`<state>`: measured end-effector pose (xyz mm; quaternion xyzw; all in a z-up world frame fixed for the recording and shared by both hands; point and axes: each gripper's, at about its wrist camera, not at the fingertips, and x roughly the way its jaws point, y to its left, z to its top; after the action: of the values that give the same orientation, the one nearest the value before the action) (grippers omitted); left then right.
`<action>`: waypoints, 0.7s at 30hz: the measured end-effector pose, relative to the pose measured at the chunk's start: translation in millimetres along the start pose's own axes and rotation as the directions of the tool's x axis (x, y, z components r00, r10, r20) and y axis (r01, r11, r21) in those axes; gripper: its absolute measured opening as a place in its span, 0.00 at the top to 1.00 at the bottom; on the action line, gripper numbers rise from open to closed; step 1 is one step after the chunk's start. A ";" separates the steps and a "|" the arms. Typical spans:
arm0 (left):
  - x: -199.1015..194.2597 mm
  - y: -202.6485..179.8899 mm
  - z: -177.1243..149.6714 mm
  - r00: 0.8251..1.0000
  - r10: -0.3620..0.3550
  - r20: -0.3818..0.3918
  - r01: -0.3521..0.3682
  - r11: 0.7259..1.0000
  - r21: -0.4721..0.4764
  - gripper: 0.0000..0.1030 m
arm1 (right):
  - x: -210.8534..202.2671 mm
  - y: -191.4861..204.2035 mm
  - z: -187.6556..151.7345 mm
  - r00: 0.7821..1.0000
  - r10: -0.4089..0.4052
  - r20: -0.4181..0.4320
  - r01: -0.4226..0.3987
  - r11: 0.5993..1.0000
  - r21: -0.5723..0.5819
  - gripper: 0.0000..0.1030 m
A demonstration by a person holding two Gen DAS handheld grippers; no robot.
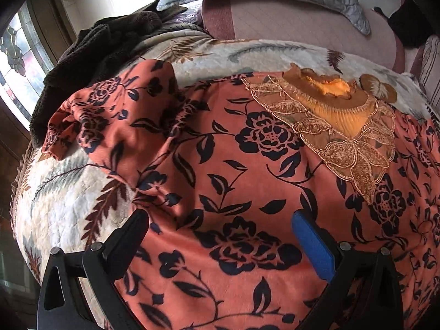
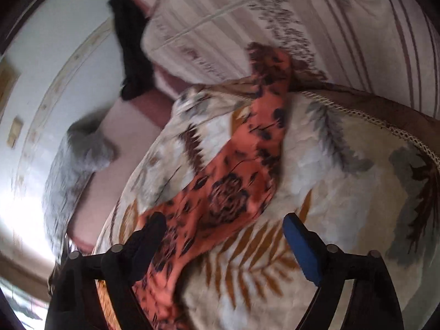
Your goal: Fold small clothes
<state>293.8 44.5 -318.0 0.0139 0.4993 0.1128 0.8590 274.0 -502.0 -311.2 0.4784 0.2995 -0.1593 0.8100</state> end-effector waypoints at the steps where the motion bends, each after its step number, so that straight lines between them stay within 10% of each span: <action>1: 5.9 -2.4 -1.2 1.000 -0.001 -0.006 0.001 1.000 0.013 0.00 | 9.9 -9.5 15.1 1.000 0.000 0.019 -0.001 0.998 0.056 0.18; 7: 14.4 -15.0 4.7 1.000 -0.010 -0.005 0.011 0.997 0.072 0.00 | 67.9 -30.2 81.5 0.989 -0.109 0.095 0.090 0.980 0.180 0.19; 10: 15.2 -10.7 8.5 1.000 -0.028 -0.005 0.028 0.998 0.061 0.00 | 94.2 -45.1 91.8 0.991 -0.118 0.058 0.102 0.967 0.233 0.61; 11: 14.6 -8.2 10.1 1.000 -0.029 0.001 0.029 0.998 0.053 0.00 | 95.7 -47.6 91.3 0.993 -0.104 0.057 0.087 0.966 0.243 0.82; 21: -33.0 36.2 32.2 0.971 0.095 0.218 -0.085 0.995 -0.053 0.00 | 15.1 88.6 42.2 0.961 0.275 0.033 -0.273 0.961 -0.053 0.89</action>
<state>299.3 75.7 -268.8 0.0303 0.3973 0.1601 0.9031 347.9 -494.7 -245.3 0.4924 0.2178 -0.0481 0.8413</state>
